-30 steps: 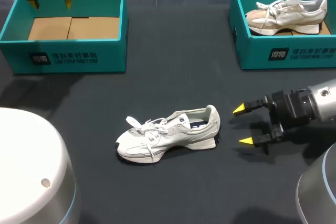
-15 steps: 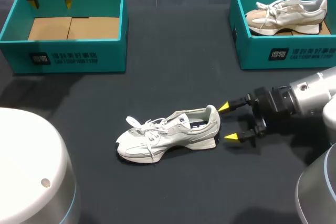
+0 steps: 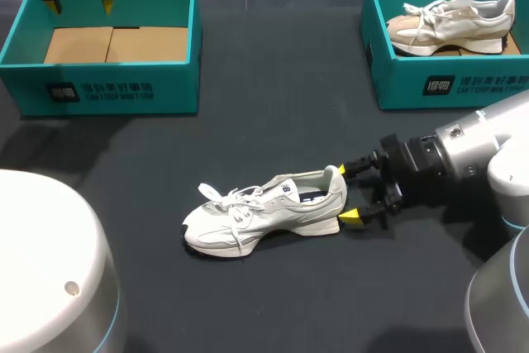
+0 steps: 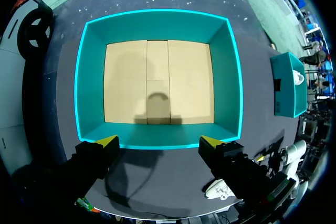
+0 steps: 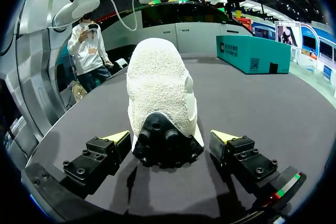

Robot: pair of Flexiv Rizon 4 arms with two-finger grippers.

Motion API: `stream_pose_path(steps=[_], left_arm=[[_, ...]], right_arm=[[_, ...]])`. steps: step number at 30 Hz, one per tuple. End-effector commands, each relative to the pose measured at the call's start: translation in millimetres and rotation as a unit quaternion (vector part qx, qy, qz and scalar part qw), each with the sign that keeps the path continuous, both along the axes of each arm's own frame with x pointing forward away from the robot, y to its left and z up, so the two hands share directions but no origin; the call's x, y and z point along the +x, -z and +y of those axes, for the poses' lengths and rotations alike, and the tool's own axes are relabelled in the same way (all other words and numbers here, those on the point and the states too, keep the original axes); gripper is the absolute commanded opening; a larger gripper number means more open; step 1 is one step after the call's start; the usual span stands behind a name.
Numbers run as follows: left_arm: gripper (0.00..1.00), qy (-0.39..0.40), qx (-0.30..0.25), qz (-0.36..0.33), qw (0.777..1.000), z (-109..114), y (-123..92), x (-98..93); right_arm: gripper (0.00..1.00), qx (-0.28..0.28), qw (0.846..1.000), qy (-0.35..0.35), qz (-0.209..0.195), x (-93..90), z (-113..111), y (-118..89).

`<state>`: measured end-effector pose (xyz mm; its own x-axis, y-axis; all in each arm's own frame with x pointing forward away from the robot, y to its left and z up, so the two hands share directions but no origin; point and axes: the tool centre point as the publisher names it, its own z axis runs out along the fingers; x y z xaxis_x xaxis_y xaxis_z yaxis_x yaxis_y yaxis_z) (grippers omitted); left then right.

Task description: Take the shoe out of the shoebox, open the shoe tongue, remove and reinsert the insole, then place the shoe into the shoebox

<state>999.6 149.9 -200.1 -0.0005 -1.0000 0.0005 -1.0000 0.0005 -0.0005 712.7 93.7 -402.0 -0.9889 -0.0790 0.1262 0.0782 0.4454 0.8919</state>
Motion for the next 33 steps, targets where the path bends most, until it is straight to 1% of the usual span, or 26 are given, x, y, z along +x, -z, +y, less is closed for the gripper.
stream_pose_path(steps=[1,8,22,33], left_arm=[[1.00,0.000,0.000,0.000,1.000,0,0,0.0],[1.00,0.000,0.000,0.000,1.000,0,0,0.0],[1.00,0.000,0.000,0.000,1.000,0,0,0.0],[1.00,0.000,0.000,0.000,1.000,0,0,0.0]], right_arm=[[1.00,0.000,1.000,0.001,0.003,-1.5,6,2],[1.00,0.004,1.000,-0.003,0.009,-7.3,16,4],[1.00,0.016,1.000,-0.011,0.004,-12.2,35,7],[1.00,0.027,0.999,-0.016,-0.016,-11.5,44,7]])
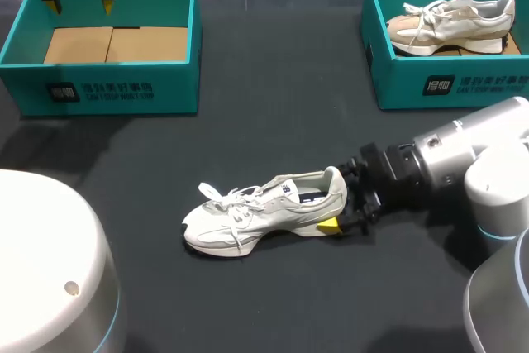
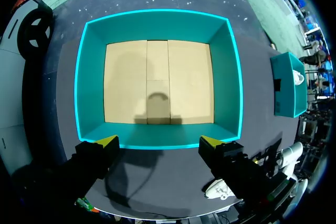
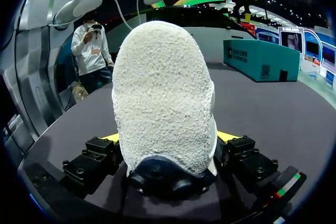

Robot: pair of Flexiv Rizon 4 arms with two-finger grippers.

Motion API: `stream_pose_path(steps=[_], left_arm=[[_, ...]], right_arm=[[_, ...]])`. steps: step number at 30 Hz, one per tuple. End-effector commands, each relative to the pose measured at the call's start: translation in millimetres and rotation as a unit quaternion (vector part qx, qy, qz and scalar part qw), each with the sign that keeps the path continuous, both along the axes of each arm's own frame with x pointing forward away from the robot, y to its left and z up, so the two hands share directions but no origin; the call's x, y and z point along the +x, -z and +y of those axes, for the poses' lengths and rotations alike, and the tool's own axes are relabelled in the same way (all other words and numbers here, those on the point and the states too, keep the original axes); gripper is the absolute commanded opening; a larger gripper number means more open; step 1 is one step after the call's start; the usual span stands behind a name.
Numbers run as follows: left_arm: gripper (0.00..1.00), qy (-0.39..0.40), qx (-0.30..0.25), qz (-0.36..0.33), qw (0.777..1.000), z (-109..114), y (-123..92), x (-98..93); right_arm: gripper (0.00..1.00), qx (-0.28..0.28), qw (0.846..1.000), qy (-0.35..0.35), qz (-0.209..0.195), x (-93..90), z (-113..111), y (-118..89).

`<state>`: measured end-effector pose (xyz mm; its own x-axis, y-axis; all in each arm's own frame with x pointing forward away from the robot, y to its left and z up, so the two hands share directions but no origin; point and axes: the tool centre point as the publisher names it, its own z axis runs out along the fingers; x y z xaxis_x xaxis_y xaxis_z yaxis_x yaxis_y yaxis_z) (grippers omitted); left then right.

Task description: Take the shoe out of the shoebox, open the shoe tongue, remove and reinsert the insole, then place the shoe into the shoebox

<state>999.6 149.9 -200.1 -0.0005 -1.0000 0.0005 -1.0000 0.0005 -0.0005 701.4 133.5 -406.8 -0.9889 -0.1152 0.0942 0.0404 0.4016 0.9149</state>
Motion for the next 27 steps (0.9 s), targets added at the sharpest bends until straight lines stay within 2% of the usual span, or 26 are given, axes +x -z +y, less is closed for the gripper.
stream_pose_path(steps=[1,4,5,6,7,8,9,19,27], left_arm=[[1.00,0.000,0.000,0.000,1.000,0,0,0.0],[1.00,0.000,0.000,0.000,1.000,0,0,0.0],[1.00,0.000,0.000,0.000,1.000,0,0,0.0],[1.00,0.000,0.000,0.000,1.000,0,0,0.0],[1.00,0.000,0.000,0.000,1.000,0,0,0.0],[1.00,0.000,0.000,0.000,1.000,0,0,0.0],[1.00,0.000,0.000,0.000,1.000,0,0,0.0],[1.00,0.000,0.000,0.000,1.000,0,0,0.0],[1.00,0.000,0.000,0.000,1.000,0,0,0.0]], right_arm=[[1.00,0.003,1.000,-0.001,-0.004,-0.2,5,3],[1.00,0.009,1.000,-0.003,-0.008,-0.4,6,4],[0.91,0.010,1.000,-0.003,-0.009,-0.5,6,4],[0.54,0.012,1.000,-0.002,-0.010,-0.5,6,4],[0.29,0.013,1.000,-0.002,-0.011,-0.6,6,4],[0.17,0.014,1.000,-0.001,-0.012,-0.6,6,4],[0.00,0.019,1.000,-0.001,-0.015,-0.9,6,4],[0.00,0.010,0.998,0.050,-0.049,2.7,-17,-9],[0.00,-0.006,0.996,0.072,-0.048,6.1,-26,-14]])
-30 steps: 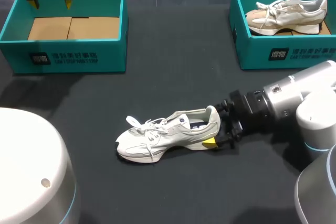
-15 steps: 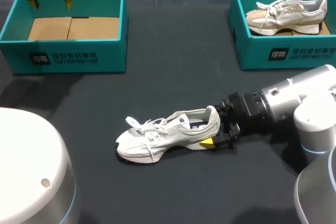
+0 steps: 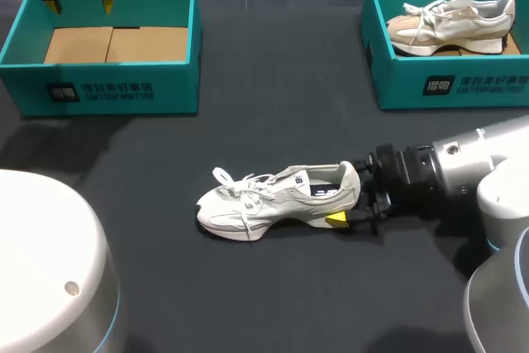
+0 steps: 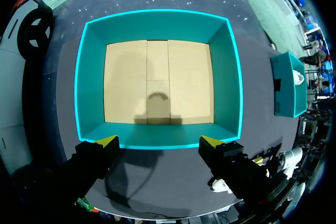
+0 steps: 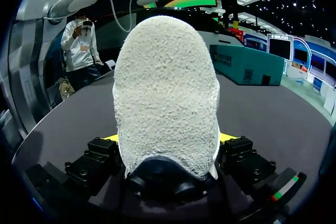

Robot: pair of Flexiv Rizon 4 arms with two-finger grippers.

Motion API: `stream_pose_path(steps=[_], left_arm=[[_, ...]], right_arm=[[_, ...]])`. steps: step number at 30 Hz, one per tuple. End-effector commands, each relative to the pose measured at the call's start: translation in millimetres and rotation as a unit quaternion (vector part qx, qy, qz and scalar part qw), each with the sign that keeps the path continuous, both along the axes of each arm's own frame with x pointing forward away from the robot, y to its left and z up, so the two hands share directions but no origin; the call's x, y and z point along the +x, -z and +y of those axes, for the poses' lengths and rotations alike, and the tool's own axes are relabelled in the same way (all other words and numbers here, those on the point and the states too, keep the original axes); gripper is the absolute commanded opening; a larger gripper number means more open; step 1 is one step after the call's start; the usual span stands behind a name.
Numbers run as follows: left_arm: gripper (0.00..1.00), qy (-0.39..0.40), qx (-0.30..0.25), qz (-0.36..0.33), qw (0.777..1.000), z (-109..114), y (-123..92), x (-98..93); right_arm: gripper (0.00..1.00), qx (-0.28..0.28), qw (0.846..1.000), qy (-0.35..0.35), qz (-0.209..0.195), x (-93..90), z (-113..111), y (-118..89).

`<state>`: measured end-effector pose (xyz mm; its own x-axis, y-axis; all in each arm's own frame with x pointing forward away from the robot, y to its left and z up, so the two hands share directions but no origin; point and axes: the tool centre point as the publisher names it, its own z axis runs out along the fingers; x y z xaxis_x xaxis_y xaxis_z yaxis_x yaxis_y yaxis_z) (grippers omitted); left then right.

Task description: Take the shoe out of the shoebox, open the shoe tongue, remove and reinsert the insole, then place the shoe into the shoebox

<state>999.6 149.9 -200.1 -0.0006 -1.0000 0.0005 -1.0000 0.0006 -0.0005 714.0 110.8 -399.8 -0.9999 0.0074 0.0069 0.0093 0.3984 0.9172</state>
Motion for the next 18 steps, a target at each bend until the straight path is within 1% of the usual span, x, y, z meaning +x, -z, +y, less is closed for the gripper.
stream_pose_path(steps=[1,13,18], left_arm=[[1.00,0.000,0.000,0.000,1.000,0,0,0.0],[1.00,0.000,0.000,0.000,1.000,0,0,0.0],[1.00,0.000,0.000,0.000,1.000,0,0,0.0]], right_arm=[[0.00,-0.006,1.000,0.011,-0.003,-6.4,-3,-7],[0.00,0.002,1.000,0.014,0.008,-5.2,-3,5],[0.00,0.008,1.000,0.012,0.010,-5.7,-3,6]])
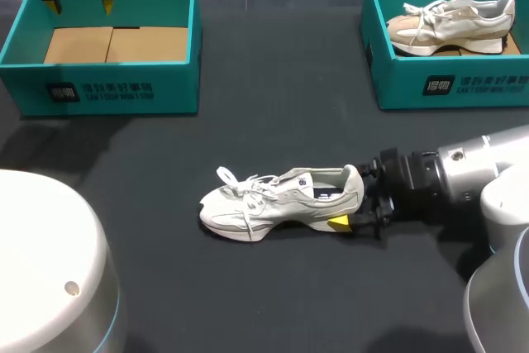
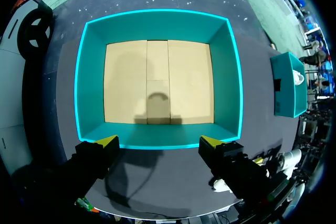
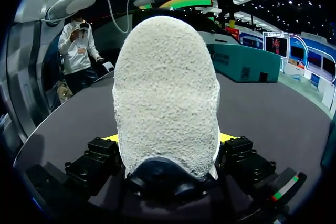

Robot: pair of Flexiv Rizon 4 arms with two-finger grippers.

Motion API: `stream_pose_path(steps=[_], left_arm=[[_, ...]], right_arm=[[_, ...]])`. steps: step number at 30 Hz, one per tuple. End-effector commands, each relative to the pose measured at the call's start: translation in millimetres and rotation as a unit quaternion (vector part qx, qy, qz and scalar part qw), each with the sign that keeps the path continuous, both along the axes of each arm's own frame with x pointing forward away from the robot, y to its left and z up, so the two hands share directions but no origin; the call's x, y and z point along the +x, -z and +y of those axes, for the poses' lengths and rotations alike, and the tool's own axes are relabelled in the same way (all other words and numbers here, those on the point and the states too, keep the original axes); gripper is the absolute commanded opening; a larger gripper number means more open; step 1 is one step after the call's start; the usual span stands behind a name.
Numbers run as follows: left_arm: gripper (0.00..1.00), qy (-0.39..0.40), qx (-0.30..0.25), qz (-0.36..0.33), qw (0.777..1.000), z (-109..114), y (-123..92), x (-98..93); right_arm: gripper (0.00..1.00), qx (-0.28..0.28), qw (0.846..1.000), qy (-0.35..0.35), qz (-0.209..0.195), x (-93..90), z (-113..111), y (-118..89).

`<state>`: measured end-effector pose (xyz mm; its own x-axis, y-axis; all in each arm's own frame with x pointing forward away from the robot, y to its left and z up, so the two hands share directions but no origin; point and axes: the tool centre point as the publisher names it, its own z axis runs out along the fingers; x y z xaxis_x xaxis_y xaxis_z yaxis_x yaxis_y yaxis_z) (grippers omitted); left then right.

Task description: Take the shoe out of the shoebox, open the shoe tongue, remove and reinsert the insole, then place the shoe into the shoebox

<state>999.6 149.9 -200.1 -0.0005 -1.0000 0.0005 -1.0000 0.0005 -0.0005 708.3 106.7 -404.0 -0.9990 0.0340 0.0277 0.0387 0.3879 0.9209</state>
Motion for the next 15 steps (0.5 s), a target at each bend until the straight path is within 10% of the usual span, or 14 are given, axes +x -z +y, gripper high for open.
stream_pose_path(steps=[1,15], left_arm=[[1.00,0.000,0.000,0.000,1.000,0.1,-0.1,0.0],[1.00,-0.002,0.001,0.000,1.000,-7.3,-4.2,-3.9]], right_arm=[[0.00,0.003,1.000,-0.002,0.000,0.0,1.6,1.4],[0.00,0.003,1.000,-0.002,0.000,0.0,1.6,1.4]])
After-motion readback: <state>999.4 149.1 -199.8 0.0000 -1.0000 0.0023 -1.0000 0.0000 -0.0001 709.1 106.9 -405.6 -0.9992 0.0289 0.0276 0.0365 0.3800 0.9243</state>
